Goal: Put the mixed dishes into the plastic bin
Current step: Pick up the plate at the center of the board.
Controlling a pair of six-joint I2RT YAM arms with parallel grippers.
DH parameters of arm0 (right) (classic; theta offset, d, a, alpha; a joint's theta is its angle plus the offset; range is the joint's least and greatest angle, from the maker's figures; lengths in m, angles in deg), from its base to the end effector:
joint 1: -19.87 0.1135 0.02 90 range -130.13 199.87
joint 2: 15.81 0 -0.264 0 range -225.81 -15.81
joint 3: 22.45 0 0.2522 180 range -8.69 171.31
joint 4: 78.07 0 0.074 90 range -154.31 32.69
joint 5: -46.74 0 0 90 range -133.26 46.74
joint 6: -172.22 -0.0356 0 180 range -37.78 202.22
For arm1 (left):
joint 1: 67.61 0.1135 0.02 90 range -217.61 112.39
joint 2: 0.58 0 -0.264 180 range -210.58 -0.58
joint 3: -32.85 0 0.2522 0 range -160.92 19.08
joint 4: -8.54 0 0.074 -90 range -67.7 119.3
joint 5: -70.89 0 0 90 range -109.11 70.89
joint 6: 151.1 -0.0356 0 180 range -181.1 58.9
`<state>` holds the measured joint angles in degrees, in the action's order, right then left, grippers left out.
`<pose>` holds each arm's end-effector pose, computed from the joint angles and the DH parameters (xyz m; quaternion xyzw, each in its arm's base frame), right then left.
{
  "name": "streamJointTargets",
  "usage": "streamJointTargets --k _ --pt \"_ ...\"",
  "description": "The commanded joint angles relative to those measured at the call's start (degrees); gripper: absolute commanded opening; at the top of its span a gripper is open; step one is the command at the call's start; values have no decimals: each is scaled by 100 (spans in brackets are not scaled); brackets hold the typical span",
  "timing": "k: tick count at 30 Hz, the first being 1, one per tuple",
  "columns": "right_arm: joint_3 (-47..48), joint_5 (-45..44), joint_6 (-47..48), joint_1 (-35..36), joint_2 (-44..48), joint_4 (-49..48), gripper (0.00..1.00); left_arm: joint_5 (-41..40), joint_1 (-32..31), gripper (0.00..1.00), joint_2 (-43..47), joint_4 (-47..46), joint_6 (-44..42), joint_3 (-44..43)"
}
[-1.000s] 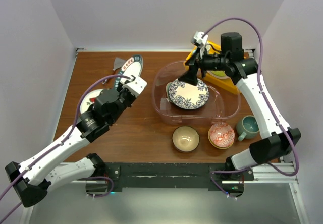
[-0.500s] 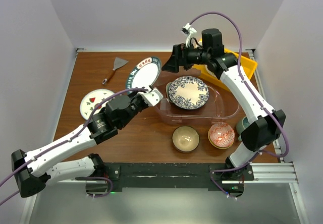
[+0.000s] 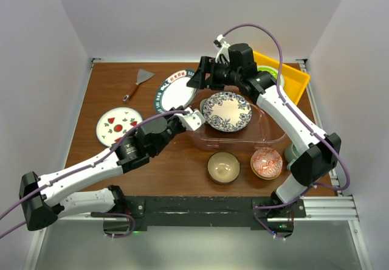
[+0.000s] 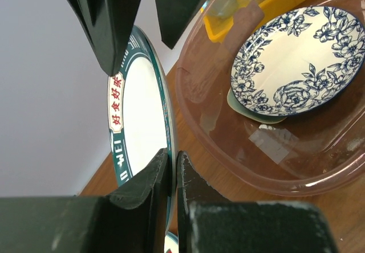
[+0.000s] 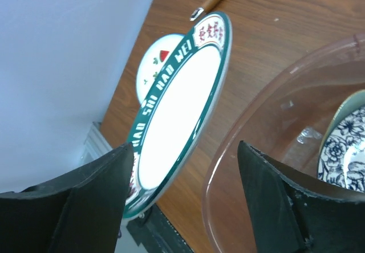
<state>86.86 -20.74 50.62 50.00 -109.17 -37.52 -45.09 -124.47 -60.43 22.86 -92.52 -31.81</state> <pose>0.3176 0.2001 0.4019 -0.0949 0.8266 0.4129 0.3705 0.1460 -0.1952 0.3454 0.4137 0.6349 0.0287 0.6519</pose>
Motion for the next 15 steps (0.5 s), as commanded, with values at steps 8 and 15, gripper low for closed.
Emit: streamJointTargets --k 8,15 --pt "-168 -1285 -172 151 187 -182 58 -461 -176 0 -149 -759 -365 -333" --pt "-423 -952 -93 177 187 -420 20 -522 -264 0 -246 -803 -312 -351"
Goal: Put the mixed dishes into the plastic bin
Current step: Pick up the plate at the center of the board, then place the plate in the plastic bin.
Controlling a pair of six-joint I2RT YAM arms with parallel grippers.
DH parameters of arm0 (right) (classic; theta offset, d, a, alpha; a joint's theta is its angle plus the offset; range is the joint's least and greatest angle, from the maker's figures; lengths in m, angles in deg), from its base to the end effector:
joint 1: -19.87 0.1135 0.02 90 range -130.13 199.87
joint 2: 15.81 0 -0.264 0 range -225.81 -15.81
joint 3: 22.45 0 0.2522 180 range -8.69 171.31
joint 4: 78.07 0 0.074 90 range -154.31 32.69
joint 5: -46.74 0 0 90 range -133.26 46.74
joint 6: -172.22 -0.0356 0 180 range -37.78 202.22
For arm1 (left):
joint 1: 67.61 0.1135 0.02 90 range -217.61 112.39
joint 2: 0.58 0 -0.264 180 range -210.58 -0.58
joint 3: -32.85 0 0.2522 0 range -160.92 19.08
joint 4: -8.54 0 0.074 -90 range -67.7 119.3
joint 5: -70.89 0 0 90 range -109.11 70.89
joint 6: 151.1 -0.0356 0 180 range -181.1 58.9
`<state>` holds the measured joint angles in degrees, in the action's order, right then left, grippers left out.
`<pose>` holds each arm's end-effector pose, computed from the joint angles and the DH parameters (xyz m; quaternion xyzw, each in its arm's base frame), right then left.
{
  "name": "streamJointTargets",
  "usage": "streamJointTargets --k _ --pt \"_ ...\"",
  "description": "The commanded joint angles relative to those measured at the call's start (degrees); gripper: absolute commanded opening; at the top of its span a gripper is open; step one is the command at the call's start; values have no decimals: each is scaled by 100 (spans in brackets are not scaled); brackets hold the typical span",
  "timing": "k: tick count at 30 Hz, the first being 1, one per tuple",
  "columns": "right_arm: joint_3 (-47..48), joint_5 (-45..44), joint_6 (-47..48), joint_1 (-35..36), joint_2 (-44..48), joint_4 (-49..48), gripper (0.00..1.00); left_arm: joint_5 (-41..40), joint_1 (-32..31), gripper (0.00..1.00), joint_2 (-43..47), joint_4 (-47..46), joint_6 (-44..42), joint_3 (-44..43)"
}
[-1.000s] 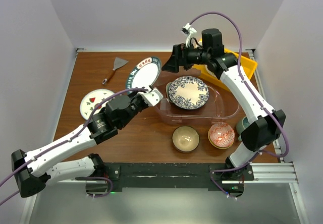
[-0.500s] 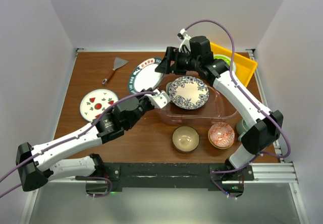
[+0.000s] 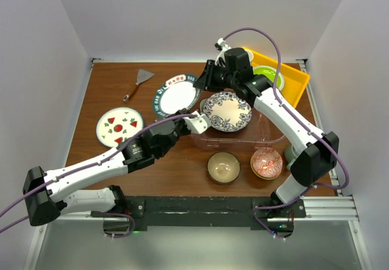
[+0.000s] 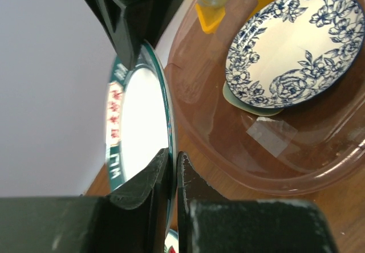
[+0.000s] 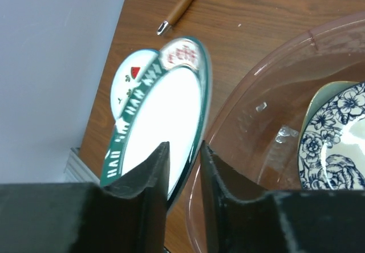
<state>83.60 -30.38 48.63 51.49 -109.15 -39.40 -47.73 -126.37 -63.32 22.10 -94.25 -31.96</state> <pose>0.3187 0.2055 0.3850 -0.0450 0.8434 0.3640 0.3926 0.1464 -0.2085 0.3363 0.4306 0.6341 0.0507 0.6403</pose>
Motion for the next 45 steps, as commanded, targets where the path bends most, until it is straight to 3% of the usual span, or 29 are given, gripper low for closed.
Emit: streamJointTargets --k 1,2,8,11,18,25,26,45 --pt "-89 30 211 20 185 -258 7 -267 -91 0 8 -726 -122 -336" --pt "-97 108 290 29 185 -293 0 -293 -109 0 7 -744 -113 -336" --pt "-185 301 572 20 298 -390 0 -302 -188 0 -28 -805 80 -318" --pt "-264 407 695 3 386 -434 0 -206 -188 8 -19 -805 273 -274" --pt "-589 1145 511 -235 466 -811 0 322 -188 58 183 -762 704 -81" --pt "-940 1418 309 -428 553 -1093 0 787 -188 90 350 -630 792 147" --pt "-976 1445 274 -454 571 -1128 0 814 -188 98 394 -621 810 165" --pt "-1477 1849 168 -1026 896 -1533 0 674 -179 100 948 -147 1073 429"
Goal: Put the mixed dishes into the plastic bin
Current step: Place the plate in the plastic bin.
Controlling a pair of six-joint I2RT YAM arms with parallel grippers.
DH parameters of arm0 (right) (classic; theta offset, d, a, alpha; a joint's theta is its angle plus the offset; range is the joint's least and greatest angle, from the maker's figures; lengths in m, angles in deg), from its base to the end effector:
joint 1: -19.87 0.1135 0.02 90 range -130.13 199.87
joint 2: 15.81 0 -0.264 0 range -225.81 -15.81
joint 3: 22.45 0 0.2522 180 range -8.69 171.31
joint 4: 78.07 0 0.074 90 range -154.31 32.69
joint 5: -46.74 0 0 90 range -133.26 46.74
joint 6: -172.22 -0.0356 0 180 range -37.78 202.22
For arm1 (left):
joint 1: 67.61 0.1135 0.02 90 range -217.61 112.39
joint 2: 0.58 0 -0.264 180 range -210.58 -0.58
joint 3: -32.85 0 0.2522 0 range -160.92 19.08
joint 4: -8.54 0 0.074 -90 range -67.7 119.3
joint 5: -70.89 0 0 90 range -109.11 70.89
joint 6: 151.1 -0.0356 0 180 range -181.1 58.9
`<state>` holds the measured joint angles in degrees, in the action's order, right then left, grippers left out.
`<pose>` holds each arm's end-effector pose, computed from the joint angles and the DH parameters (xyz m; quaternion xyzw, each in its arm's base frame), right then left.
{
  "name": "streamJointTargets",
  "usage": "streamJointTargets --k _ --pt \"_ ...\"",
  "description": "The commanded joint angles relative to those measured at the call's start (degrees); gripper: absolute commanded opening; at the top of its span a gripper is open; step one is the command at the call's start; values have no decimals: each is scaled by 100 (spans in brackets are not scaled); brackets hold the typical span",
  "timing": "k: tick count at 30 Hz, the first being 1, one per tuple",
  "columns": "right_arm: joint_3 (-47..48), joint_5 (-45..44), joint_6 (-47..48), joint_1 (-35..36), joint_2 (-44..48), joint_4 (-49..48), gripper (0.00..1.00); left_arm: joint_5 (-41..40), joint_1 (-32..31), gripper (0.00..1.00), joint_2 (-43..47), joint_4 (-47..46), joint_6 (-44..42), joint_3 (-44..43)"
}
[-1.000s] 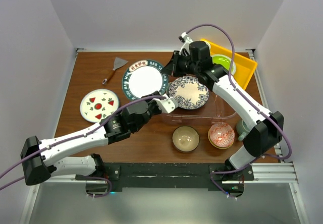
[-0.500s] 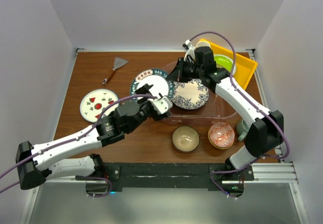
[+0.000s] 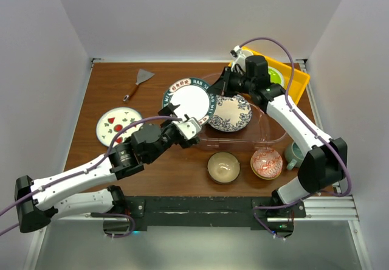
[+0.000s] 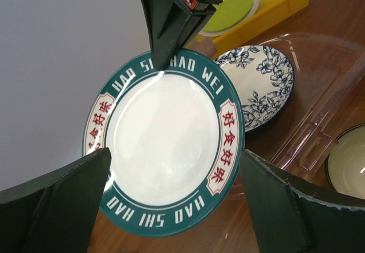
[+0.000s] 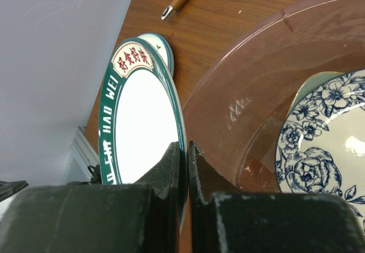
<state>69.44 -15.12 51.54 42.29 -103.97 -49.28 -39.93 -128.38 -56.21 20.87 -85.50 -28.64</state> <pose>0.3251 0.1523 0.3491 -0.0712 0.8256 0.4162 0.3742 0.1226 -0.1932 0.3451 0.4078 0.6216 -0.0764 0.6645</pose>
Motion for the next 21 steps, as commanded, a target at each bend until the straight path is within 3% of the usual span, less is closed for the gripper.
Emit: streamJointTargets --k 1,14,21 --pt "-78 332 -123 -167 405 -553 0 -133 22 100 272 -6 225 123" --pt "-280 411 -105 -554 686 -685 0 -493 48 100 949 134 348 466" --pt "-474 482 -61 -800 914 -808 0 -336 416 100 1248 310 576 650"
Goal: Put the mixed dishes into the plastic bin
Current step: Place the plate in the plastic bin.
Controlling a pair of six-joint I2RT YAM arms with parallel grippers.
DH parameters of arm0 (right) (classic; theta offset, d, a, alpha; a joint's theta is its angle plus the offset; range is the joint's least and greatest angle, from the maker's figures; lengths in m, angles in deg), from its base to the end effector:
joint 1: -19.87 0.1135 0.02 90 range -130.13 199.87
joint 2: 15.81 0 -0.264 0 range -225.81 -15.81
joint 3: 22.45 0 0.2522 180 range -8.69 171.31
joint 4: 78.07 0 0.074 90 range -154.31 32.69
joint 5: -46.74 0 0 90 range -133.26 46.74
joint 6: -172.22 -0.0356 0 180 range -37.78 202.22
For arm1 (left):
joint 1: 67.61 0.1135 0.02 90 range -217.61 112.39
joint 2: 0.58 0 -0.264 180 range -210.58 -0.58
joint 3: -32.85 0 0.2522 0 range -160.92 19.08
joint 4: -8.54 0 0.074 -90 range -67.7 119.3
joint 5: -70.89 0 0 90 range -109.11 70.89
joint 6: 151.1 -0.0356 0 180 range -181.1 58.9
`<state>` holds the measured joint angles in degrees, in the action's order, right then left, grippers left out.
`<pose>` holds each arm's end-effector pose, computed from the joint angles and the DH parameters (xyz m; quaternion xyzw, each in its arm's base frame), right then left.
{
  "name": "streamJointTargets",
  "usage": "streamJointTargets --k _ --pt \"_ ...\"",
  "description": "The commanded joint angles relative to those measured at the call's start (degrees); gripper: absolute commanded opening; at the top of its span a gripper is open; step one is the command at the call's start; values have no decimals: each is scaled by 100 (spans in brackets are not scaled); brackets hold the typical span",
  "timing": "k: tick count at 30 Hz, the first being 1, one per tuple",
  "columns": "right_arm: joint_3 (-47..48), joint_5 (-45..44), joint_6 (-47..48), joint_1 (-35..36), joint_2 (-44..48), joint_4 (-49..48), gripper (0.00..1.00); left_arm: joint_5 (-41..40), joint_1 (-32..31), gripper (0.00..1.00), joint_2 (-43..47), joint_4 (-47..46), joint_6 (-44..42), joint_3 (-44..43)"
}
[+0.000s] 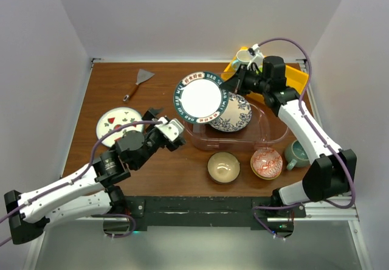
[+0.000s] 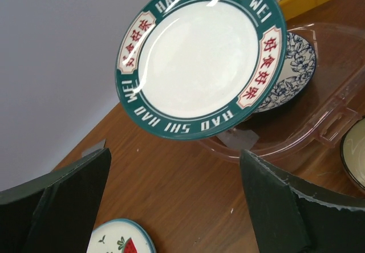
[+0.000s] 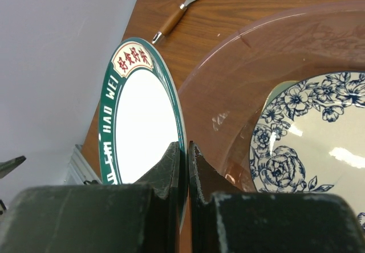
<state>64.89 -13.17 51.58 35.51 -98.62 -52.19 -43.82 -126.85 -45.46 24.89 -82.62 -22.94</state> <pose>0.3187 0.1078 0.3572 -0.0410 0.8098 0.4111 0.4165 0.1081 -0.1526 0.3374 0.3586 0.6438 -0.0626 0.6731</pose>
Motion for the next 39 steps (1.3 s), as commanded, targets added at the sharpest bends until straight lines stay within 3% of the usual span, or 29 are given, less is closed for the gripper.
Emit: streamJointTargets --k 1,6,22,35,39 --pt "-45 305 -22 -140 431 -544 0 115 351 100 225 -75 323 97" --pt "-203 410 14 -289 555 -605 0 703 1150 100 366 -30 604 124" --pt "-573 718 145 -817 906 -728 0 1135 2461 100 393 242 1334 168" --pt "-915 1008 295 -1361 1056 -720 0 2355 4604 100 129 444 2713 317" --pt "-1091 1087 312 -1537 1109 -834 0 2374 4773 100 -12 453 2820 405"
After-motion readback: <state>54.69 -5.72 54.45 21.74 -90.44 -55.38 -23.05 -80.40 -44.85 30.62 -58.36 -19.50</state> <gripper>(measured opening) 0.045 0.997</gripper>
